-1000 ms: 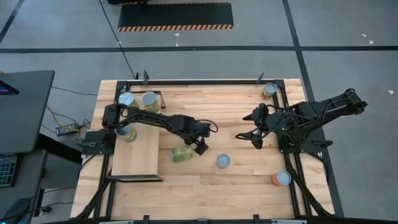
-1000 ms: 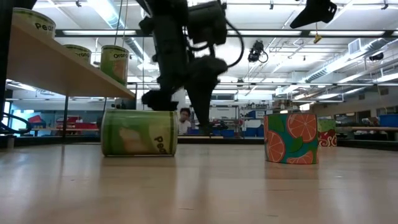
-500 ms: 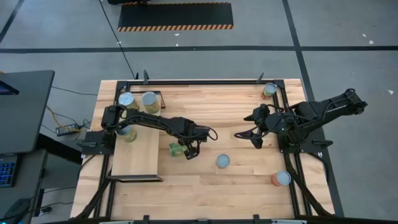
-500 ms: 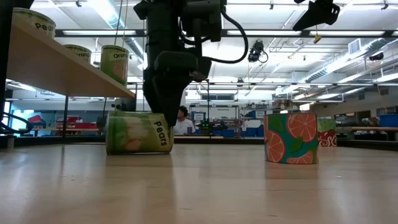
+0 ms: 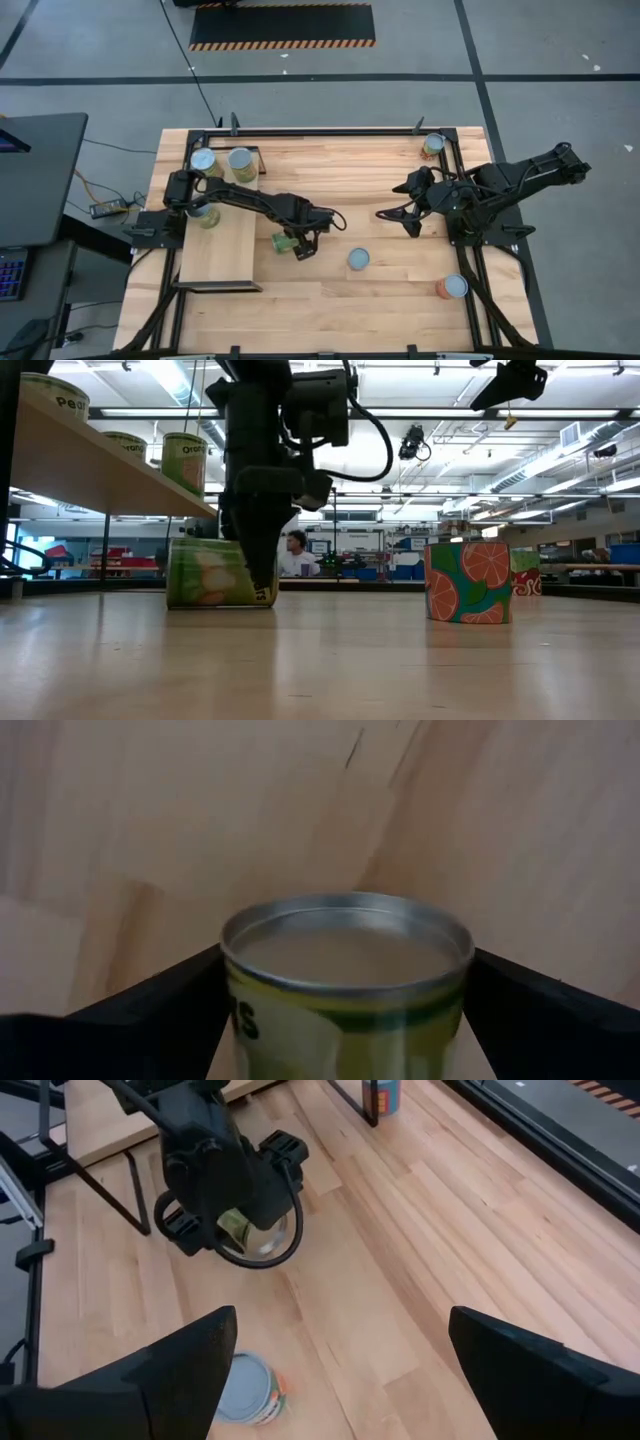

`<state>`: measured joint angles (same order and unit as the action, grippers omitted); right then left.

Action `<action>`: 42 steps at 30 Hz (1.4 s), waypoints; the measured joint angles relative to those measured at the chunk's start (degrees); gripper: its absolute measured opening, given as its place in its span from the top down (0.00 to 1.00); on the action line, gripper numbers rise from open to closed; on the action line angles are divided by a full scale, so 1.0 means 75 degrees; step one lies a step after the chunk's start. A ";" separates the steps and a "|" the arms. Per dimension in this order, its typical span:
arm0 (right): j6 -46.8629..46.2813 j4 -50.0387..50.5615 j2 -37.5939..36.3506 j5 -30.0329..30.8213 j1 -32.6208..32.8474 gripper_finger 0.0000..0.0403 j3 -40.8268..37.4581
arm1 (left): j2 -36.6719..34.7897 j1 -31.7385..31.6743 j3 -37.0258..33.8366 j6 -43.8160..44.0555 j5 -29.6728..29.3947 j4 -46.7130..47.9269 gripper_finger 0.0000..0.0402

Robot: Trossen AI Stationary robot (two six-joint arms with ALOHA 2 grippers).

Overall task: Pick and place cans onto a shelf
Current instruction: Put the canned pears on the shelf aligned with the other canned pears

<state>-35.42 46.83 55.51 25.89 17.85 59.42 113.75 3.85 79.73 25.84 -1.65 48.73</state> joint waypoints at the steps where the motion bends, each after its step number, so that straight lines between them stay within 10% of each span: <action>1: 0.0000 0.0003 0.0000 -0.0003 0.0000 0.07 0.0000 | -0.0001 0.0001 -0.0054 0.0019 -0.0007 -0.0195 0.09; 15: 0.0171 0.0007 -0.0029 0.0067 0.0000 0.07 0.0000 | 0.0006 0.0027 -0.0218 -0.0133 -0.0238 -0.0816 0.22; 33: 0.0677 -0.0240 -0.0978 0.0154 0.0053 0.07 -0.0003 | -0.0256 0.0828 0.3704 -0.0092 -0.3746 0.0018 0.21; 42: 0.1931 -0.2177 -0.2059 0.0274 0.0117 0.07 -0.0689 | -0.1779 0.0862 0.3157 -0.0570 -0.4631 -0.0879 0.21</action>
<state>-20.94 30.50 40.06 27.94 18.72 54.25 100.41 10.32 103.41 21.57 -36.38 42.14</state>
